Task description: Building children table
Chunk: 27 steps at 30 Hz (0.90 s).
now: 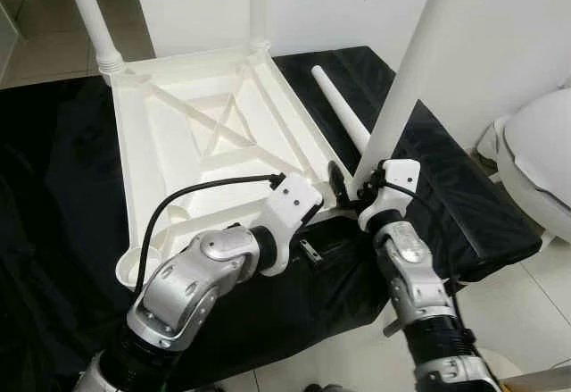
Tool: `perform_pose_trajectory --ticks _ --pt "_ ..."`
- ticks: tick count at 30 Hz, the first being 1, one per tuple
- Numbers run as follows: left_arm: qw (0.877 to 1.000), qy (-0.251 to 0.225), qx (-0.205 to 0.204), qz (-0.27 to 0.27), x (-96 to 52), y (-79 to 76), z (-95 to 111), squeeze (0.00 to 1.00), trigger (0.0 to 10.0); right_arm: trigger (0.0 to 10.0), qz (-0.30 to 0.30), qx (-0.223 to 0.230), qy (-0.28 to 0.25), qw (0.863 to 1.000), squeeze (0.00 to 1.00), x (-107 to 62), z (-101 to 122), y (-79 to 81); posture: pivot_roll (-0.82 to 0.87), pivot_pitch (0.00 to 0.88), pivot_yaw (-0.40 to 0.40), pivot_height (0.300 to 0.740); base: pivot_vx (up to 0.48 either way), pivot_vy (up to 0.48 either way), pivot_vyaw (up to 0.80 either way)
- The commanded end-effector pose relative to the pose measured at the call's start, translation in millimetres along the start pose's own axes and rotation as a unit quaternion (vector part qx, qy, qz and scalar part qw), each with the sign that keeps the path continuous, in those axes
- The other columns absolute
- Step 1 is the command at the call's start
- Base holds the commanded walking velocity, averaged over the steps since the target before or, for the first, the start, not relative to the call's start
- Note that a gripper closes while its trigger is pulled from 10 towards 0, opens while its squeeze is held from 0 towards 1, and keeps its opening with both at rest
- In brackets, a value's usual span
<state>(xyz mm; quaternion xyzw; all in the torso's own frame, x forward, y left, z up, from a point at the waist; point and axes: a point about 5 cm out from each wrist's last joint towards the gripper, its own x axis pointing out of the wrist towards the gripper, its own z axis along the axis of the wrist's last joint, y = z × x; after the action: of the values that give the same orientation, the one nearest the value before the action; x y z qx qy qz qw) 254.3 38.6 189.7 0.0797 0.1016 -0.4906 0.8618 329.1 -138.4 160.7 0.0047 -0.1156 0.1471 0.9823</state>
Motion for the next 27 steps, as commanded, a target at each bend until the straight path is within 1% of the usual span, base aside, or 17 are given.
perform_pose_trajectory --ticks 1,2,5,6,9,10,11,17,18,19,20,21,22,24,27 --pt "1.000 0.004 -0.001 -0.012 0.9 -3.2 -3 0.00 10.0 10.0 0.027 0.002 0.006 1.000 0.00 -1.1 -1 1.4 -0.03 0.082 0.002 0.740 0.000 0.000 0.00" --pt "1.000 0.004 -0.001 -0.012 0.9 -3.2 -3 0.00 10.0 10.0 0.027 0.002 0.006 1.000 0.00 -1.1 -1 1.4 -0.03 0.082 0.002 0.740 0.000 0.000 0.00" --pt "1.000 0.005 -0.001 -0.012 1.0 -3.4 -3 0.00 10.0 10.0 0.066 -0.017 0.011 0.998 0.00 -1.2 0 -6.1 -0.03 0.078 0.001 0.740 0.000 0.000 0.00" --pt "1.000 0.005 -0.001 -0.012 1.0 -3.4 -3 0.00 10.0 10.0 0.066 -0.017 0.011 0.998 0.00 -1.2 0 -6.1 -0.03 0.078 0.001 0.740 0.000 0.000 0.00" --pt "1.000 0.006 0.000 -0.012 0.8 -3.3 -3 0.00 10.0 10.0 0.098 -0.035 0.022 0.994 0.00 -0.5 1 -17.3 -0.03 0.076 0.002 0.740 0.000 0.000 0.00" --pt "1.000 0.006 0.000 -0.012 0.8 -3.3 -3 0.00 10.0 10.0 0.098 -0.035 0.022 0.994 0.00 -0.5 1 -17.3 -0.03 0.076 0.002 0.740 0.000 0.000 0.00" --pt "1.000 0.006 0.000 -0.012 0.8 -3.2 -3 0.00 10.0 10.0 0.115 -0.041 0.031 0.992 0.00 -0.9 0 -21.6 -0.03 0.076 0.000 0.740 0.000 0.000 0.00" --pt "1.000 0.005 0.001 -0.010 0.4 -2.3 -2 0.00 10.0 10.0 0.141 -0.050 0.048 0.988 0.00 -2.4 -3 -29.6 -0.02 0.077 -0.001 0.740 0.000 0.000 0.00" --pt "1.000 0.005 0.001 -0.010 0.3 -2.2 -2 0.00 10.0 9.8 0.145 -0.052 0.048 0.987 0.00 -2.7 -3 -31.1 -0.02 0.077 -0.001 0.740 0.000 0.000 0.00" --pt "1.000 0.005 0.001 -0.010 0.1 -2.2 -2 0.00 10.0 4.1 0.150 -0.054 0.051 0.986 0.00 -3.0 -4 -33.5 -0.03 0.082 0.001 0.740 0.000 0.000 0.00" --pt "1.000 0.005 0.001 -0.010 0.0 -2.3 -2 0.00 10.0 3.1 0.156 -0.052 0.053 0.985 0.00 -3.3 -4 -34.8 -0.03 0.086 0.001 0.740 0.000 0.000 0.00" --pt "1.000 0.005 0.001 -0.010 0.0 -2.3 -2 0.00 10.0 3.1 0.156 -0.052 0.053 0.985 0.00 -3.3 -4 -34.8 -0.03 0.086 0.001 0.740 0.000 0.000 0.00" --pt "1.000 0.005 0.001 -0.010 -0.2 -2.4 -2 0.00 10.0 0.1 0.162 -0.048 0.054 0.984 0.00 -3.8 -5 -35.7 -0.03 0.086 0.001 0.740 0.000 0.000 0.00" --pt "1.000 0.005 0.001 -0.010 -0.2 -2.4 -2 0.00 10.0 0.1 0.162 -0.048 0.054 0.984 0.00 -3.8 -5 -35.7 -0.03 0.086 0.001 0.740 0.000 0.000 0.00" --pt "1.000 0.006 0.001 -0.009 -0.7 -2.1 -1 0.00 10.0 0.0 0.177 -0.043 0.060 0.981 0.00 -4.9 -6 -37.5 -0.02 0.094 0.001 0.740 0.000 0.000 0.00"
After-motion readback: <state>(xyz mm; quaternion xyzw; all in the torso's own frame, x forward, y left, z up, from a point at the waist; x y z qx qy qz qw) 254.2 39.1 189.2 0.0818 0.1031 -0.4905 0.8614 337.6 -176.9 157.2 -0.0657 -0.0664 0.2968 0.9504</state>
